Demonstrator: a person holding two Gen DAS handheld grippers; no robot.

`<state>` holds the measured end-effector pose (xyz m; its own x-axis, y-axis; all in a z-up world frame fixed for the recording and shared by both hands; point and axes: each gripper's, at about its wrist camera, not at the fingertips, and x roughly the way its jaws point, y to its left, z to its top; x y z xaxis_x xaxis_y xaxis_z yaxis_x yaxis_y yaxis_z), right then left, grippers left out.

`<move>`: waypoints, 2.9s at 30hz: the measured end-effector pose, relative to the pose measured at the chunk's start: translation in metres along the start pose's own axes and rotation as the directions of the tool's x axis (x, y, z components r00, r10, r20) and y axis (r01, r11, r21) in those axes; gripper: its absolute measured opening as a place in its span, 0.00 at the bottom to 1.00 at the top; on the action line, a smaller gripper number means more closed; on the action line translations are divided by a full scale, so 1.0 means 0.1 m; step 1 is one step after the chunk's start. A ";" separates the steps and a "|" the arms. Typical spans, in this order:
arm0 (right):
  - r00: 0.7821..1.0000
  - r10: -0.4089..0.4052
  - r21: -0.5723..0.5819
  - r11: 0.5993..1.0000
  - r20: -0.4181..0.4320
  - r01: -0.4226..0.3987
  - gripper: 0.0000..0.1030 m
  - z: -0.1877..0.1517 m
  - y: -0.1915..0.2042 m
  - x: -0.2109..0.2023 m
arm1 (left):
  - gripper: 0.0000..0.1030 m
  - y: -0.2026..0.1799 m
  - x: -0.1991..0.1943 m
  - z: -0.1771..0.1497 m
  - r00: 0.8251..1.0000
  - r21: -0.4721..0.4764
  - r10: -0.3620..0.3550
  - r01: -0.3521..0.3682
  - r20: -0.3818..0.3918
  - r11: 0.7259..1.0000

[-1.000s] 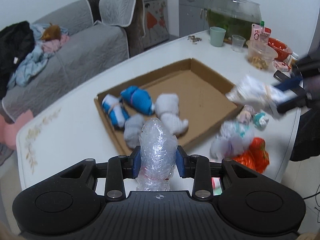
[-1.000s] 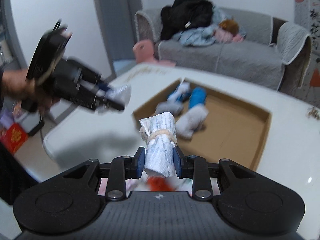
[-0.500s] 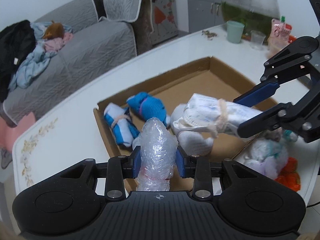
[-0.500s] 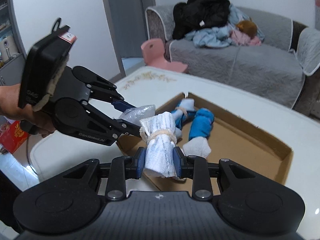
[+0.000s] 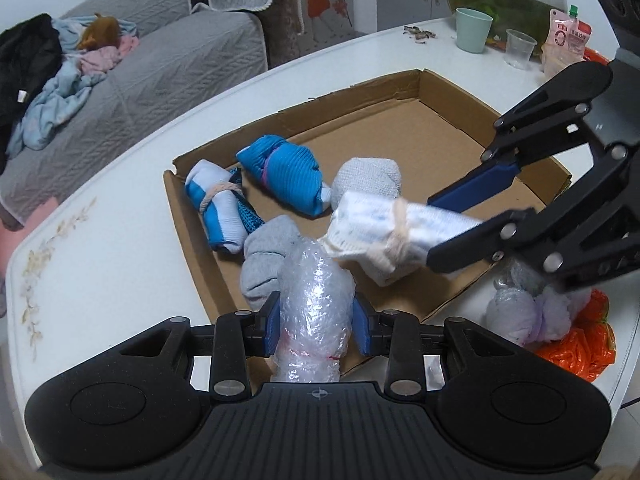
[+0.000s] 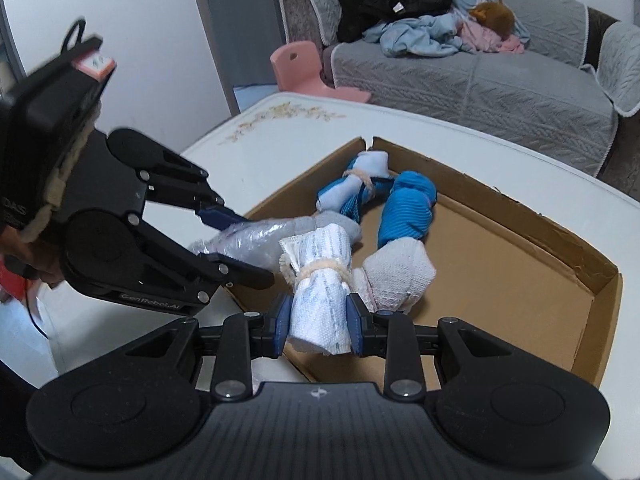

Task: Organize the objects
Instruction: 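Carry the plastic bundle and white striped sock toward the tray, then lower both socks into the tray and open both grippers, then move both grippers back over the sock pile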

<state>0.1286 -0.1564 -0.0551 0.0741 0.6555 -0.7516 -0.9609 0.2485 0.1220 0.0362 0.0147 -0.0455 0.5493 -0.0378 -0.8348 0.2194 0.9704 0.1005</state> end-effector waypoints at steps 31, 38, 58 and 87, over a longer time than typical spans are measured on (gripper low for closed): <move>0.996 0.007 -0.066 0.998 -0.087 -0.013 0.30 -0.07 0.10 0.19 | 0.42 -0.10 0.25 0.04 0.996 0.051 0.054 -0.050 -0.075 0.997; 0.994 0.019 -0.061 0.998 -0.104 -0.025 0.31 -0.07 0.06 0.20 | 0.42 -0.07 0.26 0.03 0.995 0.049 0.057 -0.053 -0.081 0.997; 0.993 0.019 -0.045 0.999 -0.120 -0.024 0.56 -0.02 -0.01 0.19 | 0.81 -0.03 0.16 0.02 0.996 0.015 0.048 -0.047 -0.081 0.999; 0.995 -0.045 0.024 0.999 -0.085 0.047 0.92 -0.02 -0.17 -0.06 | 0.99 0.08 -0.25 -0.05 0.974 -0.193 0.133 -0.169 -0.183 0.967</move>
<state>0.1439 -0.1657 -0.0538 0.0944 0.5808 -0.8085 -0.9497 0.2960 0.1018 0.0204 0.0245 -0.0269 0.4169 0.1362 -0.8987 -0.0361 0.9904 0.1334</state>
